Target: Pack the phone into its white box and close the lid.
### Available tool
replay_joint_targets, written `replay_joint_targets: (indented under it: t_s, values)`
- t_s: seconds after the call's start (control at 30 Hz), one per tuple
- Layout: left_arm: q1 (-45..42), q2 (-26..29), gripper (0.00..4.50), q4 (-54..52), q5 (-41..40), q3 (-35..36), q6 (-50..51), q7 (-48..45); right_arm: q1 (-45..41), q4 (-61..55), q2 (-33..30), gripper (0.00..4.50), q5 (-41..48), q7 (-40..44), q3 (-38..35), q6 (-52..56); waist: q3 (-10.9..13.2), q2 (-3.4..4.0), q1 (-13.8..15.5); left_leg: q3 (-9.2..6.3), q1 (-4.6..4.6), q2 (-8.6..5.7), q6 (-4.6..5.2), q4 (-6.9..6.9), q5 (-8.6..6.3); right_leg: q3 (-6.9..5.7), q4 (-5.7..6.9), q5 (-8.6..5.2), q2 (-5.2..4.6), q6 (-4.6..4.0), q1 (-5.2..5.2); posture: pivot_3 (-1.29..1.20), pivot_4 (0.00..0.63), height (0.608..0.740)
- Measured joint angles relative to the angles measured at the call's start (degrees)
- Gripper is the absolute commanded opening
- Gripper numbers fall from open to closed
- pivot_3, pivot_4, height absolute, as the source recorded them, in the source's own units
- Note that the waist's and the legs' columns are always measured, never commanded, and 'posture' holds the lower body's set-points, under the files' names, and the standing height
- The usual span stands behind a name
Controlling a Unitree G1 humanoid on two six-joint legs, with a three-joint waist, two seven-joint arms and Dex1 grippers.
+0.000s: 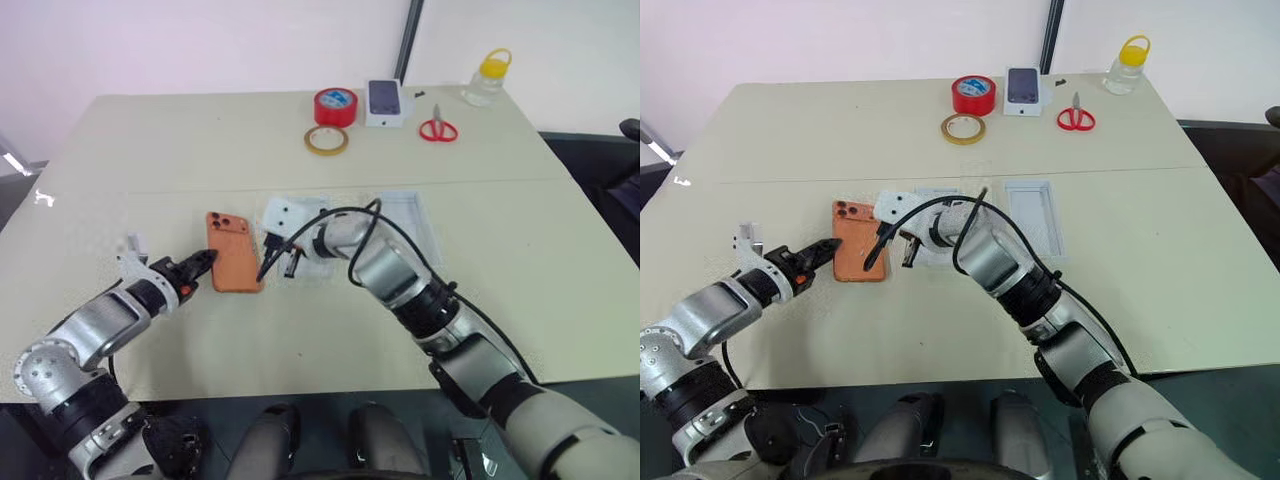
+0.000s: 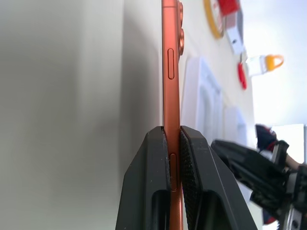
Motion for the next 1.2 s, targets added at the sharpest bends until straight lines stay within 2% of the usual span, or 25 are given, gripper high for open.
replay_joint_targets:
  t_s: [0.1, 0.2, 0.4, 0.53, 0.77, 1.17, 1.2]
  values:
    - [-0.13, 2.92, 0.01, 0.51, -6.47, -4.74, -6.69, 4.05, 0.00, -4.04, -3.25, 0.00, 2.28, 1.59, -3.30, 1.09, 0.01, -0.01, 0.29, 0.00, -0.01, -0.02, 0.00, 0.01, 0.00, 0.00, -0.03, 0.00, -0.01, 0.00, 0.01, 0.00, 0.150, 0.740]
    - [-1.99, 5.39, 0.01, 0.81, -9.18, -10.21, -10.72, 5.28, 0.20, -7.22, -7.14, 0.00, 4.40, 3.14, -6.28, 1.30, 0.02, -0.05, 0.54, 0.00, -0.02, -0.04, 0.01, 0.02, 0.00, -0.01, -0.09, 0.00, -0.03, 0.00, 0.03, 0.00, 0.150, 0.740]
    - [-8.76, 6.38, 0.01, 4.75, -8.76, -22.27, -14.26, 3.04, 4.89, -10.99, -14.23, 0.00, 9.50, 5.55, -12.43, 1.69, 0.04, -0.07, 0.18, 0.03, -0.04, -0.04, 0.01, -0.01, 0.00, 0.03, -0.07, 0.00, -0.03, 0.00, 0.04, 0.00, 0.150, 0.740]
    - [-11.59, 6.16, 0.01, 9.06, -4.98, -28.27, -14.82, -1.22, 8.15, -12.13, -18.74, 0.00, 10.38, 5.20, -14.24, 1.76, 0.04, -0.07, -0.09, 0.10, -0.04, 0.00, 0.01, -0.05, 0.01, 0.09, -0.02, 0.00, 0.00, 0.00, -0.03, 0.00, 0.150, 0.740]
    - [-14.32, 5.01, 0.01, 17.05, 2.63, -31.24, -15.57, -6.67, 10.07, -14.96, -21.52, 0.00, 11.02, 3.21, -14.61, 3.39, 0.06, -0.09, 0.30, 0.10, -0.09, -0.01, 0.01, -0.01, 0.01, 0.10, -0.03, 0.00, -0.01, 0.00, -0.05, 0.00, 0.150, 0.740]
    - [-15.44, 2.65, 0.01, 19.09, 7.77, -31.68, -14.01, -11.81, 11.47, -15.37, -23.82, 0.00, 11.15, 1.08, -14.62, 3.90, 0.07, -0.11, 0.29, 0.10, -0.10, -0.01, 0.01, 0.00, 0.01, 0.09, -0.04, 0.00, -0.02, 0.00, -0.05, 0.00, 0.150, 0.740]
    - [-15.43, 2.47, 0.44, 19.08, 8.01, -31.68, -13.96, -12.01, 11.47, -15.37, -23.82, 0.00, 11.18, 1.04, -14.61, 3.90, 0.07, -0.11, 0.33, 0.10, -0.10, -0.01, 0.01, 0.00, 0.01, 0.09, -0.04, 0.00, -0.02, 0.00, -0.05, 0.00, 0.150, 0.740]
